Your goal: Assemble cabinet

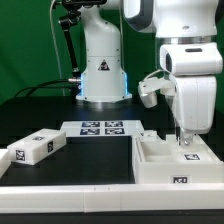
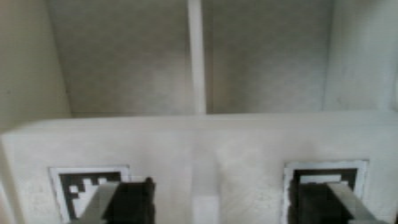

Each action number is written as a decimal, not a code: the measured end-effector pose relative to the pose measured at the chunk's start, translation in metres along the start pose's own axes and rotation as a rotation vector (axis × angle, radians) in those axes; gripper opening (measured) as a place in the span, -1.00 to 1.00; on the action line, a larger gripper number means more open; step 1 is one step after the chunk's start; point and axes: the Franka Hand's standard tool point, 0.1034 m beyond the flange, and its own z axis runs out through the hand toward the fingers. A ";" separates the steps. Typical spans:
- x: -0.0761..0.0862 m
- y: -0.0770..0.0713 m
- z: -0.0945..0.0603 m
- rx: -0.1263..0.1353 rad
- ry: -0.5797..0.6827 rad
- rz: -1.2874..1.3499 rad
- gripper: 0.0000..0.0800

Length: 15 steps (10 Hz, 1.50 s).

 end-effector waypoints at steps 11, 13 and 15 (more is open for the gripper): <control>-0.016 -0.094 -0.038 -0.020 -0.047 0.102 0.99; -0.016 -0.096 -0.037 -0.018 -0.047 0.091 0.99; -0.024 -0.119 -0.024 -0.003 -0.043 -0.011 0.99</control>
Offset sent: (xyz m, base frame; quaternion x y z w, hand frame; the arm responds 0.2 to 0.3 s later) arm -0.0432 -0.0046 0.0434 -0.0285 -0.0292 0.0242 0.9989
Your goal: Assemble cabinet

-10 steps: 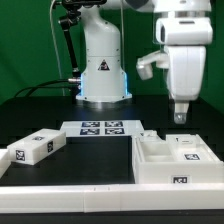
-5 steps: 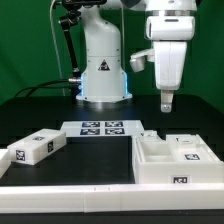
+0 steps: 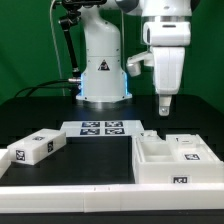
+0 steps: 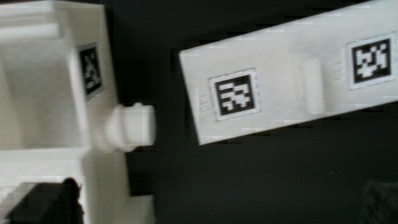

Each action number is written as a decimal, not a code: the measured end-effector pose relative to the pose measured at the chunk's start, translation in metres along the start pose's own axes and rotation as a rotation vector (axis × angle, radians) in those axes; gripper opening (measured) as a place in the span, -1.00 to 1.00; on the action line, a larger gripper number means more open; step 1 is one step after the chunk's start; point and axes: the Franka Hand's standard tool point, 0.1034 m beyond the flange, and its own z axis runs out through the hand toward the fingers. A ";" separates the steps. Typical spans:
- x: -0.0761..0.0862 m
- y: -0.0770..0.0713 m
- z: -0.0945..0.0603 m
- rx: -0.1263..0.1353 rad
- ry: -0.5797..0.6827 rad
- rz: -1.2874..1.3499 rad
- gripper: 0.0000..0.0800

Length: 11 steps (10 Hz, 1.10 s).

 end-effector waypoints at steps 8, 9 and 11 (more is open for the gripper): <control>-0.005 -0.024 0.018 0.028 0.007 -0.155 0.99; -0.003 -0.025 0.023 0.027 0.016 -0.156 0.99; -0.003 -0.028 0.033 0.036 0.025 -0.151 0.99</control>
Offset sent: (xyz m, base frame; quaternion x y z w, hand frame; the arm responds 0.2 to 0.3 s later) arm 0.0000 0.0000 0.0000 0.0000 0.0000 0.0000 1.0000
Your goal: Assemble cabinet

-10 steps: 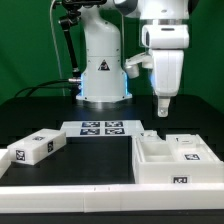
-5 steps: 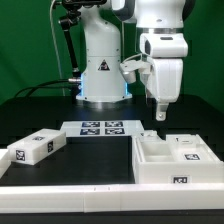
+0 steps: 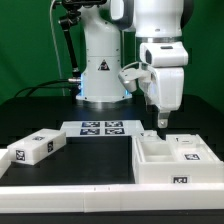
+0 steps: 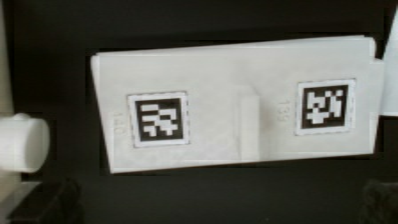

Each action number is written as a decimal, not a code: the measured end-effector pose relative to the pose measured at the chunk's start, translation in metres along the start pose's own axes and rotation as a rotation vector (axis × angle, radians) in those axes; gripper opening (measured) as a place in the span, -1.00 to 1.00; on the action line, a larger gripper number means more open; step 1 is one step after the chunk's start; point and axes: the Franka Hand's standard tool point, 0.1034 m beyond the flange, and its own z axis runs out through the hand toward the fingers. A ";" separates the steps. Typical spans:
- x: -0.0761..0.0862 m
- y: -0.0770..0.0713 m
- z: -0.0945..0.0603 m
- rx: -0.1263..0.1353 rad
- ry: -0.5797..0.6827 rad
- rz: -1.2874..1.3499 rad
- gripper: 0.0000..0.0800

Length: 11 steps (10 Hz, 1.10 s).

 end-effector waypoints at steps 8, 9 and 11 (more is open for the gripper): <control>-0.010 -0.018 0.034 0.070 0.022 0.021 0.99; -0.010 -0.021 0.037 0.077 0.023 0.021 0.99; -0.009 -0.021 0.038 0.079 0.023 0.023 0.99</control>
Offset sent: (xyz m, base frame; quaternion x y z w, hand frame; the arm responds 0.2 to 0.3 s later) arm -0.0025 -0.0065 -0.0114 0.0054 0.0122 -0.0113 0.9998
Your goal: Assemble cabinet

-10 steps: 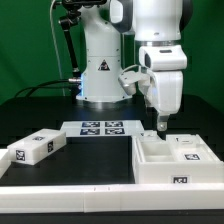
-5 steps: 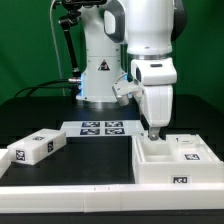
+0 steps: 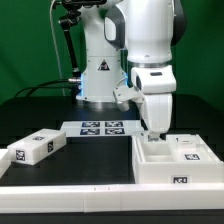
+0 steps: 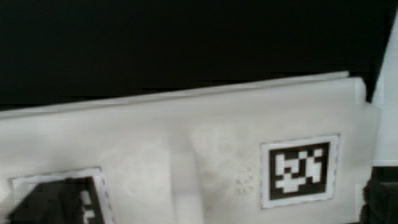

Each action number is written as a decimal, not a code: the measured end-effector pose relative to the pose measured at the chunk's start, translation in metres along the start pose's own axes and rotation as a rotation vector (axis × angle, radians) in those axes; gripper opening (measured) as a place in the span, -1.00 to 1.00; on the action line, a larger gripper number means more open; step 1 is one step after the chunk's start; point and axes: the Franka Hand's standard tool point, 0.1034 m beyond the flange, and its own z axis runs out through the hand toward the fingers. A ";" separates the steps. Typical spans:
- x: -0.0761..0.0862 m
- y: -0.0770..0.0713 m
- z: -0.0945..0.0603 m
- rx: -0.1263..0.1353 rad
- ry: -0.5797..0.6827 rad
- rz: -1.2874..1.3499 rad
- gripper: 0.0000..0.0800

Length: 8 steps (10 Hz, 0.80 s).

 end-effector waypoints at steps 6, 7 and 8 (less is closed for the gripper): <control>-0.001 -0.003 0.004 0.009 0.002 0.004 -0.46; 0.000 -0.001 0.002 0.003 0.002 0.004 -0.82; 0.000 -0.001 0.002 0.002 0.002 0.004 -0.82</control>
Offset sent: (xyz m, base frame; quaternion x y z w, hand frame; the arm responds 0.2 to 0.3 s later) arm -0.0011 0.0005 -0.0043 0.0028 0.0079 0.0017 1.0000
